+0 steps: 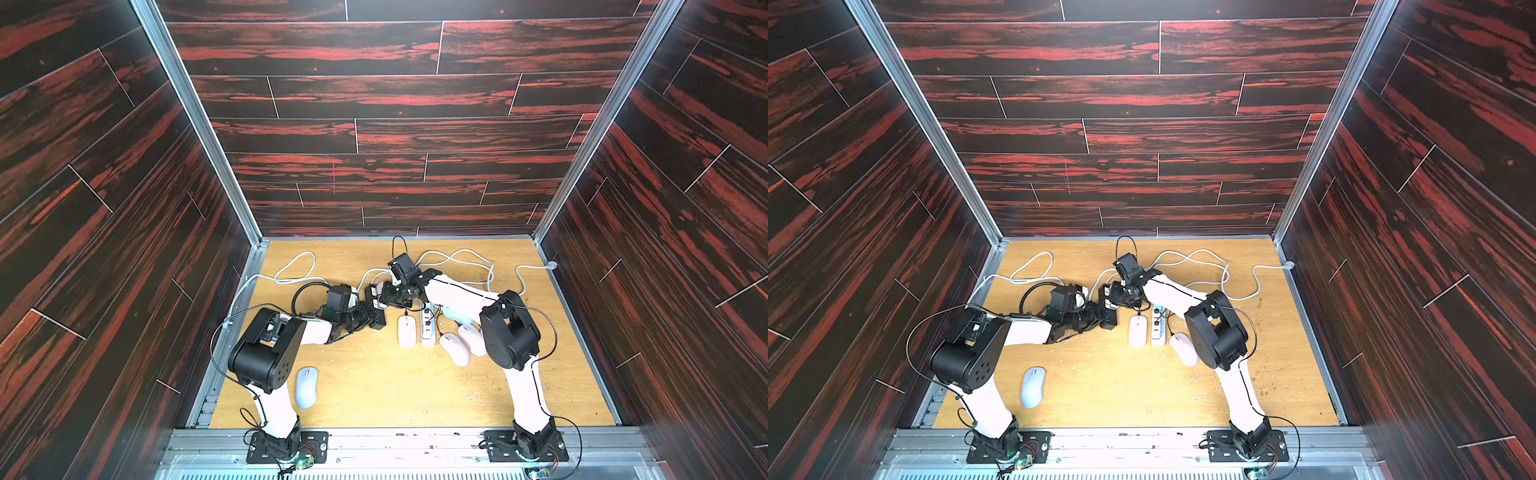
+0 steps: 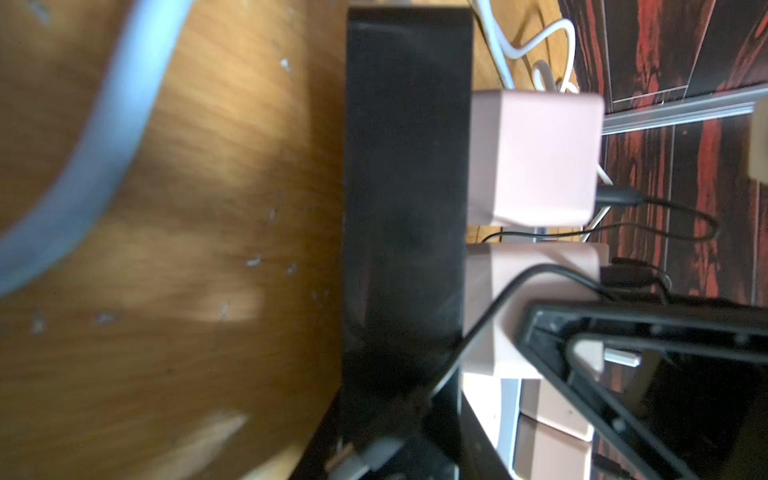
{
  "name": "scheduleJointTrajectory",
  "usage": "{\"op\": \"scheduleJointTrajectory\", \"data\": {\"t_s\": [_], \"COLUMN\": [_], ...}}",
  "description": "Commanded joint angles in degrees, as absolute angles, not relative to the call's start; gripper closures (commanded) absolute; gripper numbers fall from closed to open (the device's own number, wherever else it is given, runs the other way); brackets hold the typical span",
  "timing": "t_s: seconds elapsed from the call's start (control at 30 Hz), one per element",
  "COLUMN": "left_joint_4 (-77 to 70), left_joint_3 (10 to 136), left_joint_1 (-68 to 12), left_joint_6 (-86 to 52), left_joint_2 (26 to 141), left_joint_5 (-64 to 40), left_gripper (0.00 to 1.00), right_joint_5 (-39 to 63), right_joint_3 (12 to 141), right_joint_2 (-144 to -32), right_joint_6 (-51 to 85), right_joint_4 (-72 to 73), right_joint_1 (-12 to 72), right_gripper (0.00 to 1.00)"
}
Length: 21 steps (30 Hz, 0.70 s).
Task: Unplug the wireless mouse
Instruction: Remove the plug from the socket.
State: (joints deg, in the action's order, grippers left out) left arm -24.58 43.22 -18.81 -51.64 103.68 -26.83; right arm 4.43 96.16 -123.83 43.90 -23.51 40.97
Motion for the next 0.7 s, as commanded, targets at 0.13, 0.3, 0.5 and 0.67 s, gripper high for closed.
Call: {"op": "scheduleJointTrajectory", "data": {"t_s": [0.13, 0.3, 0.5, 0.67], "left_joint_4": [-20.1, -18.53, -16.77, -15.69], "left_joint_3": [41.44, 42.13, 42.79, 43.06], "left_joint_1": [-17.24, -15.94, -15.63, -15.64], "left_joint_6": [-52.35, -51.41, -50.63, -49.57], "left_joint_2": [104.04, 103.87, 104.48, 104.91], "left_joint_5": [-23.3, -22.22, -21.92, -21.53], "left_gripper": [0.81, 0.84, 0.84, 0.84], "right_joint_5": [5.48, 3.08, 0.43, 3.3], "right_joint_3": [91.28, 86.83, 85.5, 82.19], "right_joint_2": [-118.83, -115.6, -113.29, -109.74], "right_joint_6": [42.89, 40.34, 37.89, 36.56], "right_joint_4": [-19.85, -17.03, -17.88, -14.21], "right_joint_1": [41.55, 41.5, 41.56, 41.57], "right_gripper": [0.87, 0.87, 0.89, 0.92]}}
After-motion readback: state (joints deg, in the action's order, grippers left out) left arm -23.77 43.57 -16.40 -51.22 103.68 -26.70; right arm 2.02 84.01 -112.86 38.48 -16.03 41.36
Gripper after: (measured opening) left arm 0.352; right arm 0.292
